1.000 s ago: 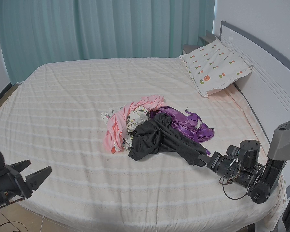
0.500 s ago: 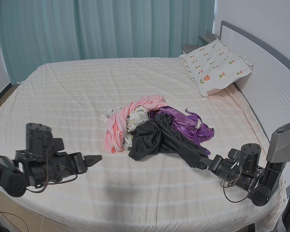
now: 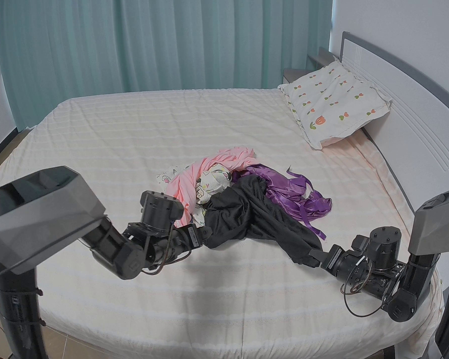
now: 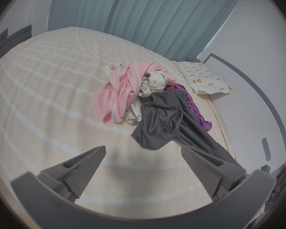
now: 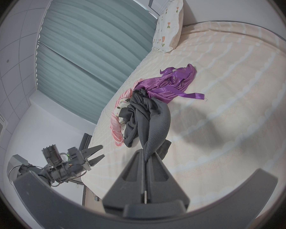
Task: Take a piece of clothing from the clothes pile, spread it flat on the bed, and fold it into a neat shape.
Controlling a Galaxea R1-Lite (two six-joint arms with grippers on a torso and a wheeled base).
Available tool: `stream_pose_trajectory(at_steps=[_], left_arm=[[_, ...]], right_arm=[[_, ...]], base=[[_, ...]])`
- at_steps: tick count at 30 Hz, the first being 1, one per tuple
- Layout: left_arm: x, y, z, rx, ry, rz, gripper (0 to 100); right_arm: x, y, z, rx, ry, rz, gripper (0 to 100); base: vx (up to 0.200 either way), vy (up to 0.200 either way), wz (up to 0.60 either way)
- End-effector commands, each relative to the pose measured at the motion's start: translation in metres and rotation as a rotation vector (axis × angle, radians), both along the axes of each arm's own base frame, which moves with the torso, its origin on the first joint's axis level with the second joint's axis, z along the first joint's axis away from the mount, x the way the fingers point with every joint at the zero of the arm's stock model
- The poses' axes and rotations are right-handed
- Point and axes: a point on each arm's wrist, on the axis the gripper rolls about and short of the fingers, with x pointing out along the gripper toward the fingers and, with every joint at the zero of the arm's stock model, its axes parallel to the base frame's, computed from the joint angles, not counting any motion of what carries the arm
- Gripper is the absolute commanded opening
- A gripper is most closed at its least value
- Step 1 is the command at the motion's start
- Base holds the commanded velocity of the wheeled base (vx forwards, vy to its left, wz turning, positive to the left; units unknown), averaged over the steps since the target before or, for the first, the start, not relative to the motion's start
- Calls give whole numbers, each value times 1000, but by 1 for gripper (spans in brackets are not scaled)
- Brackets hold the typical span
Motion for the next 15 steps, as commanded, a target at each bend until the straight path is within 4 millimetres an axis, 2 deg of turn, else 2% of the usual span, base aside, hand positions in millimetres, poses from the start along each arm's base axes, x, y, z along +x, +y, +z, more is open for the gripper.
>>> stream_pose_trajectory(at_steps=[1,8,15], left_arm=[[29,-29,-44,19,16,-1,100],[57,-43,-63,47,-17,53,100],[74,-53,-75,37,-41,57,100]], right_arm=[[-2,2,-1,-2,-1,4,0],[-2,3,-2,-3,1,6,0],[-2,3,-2,-1,1,7,0]], base=[[0,0,0],[0,0,0],[0,0,0]])
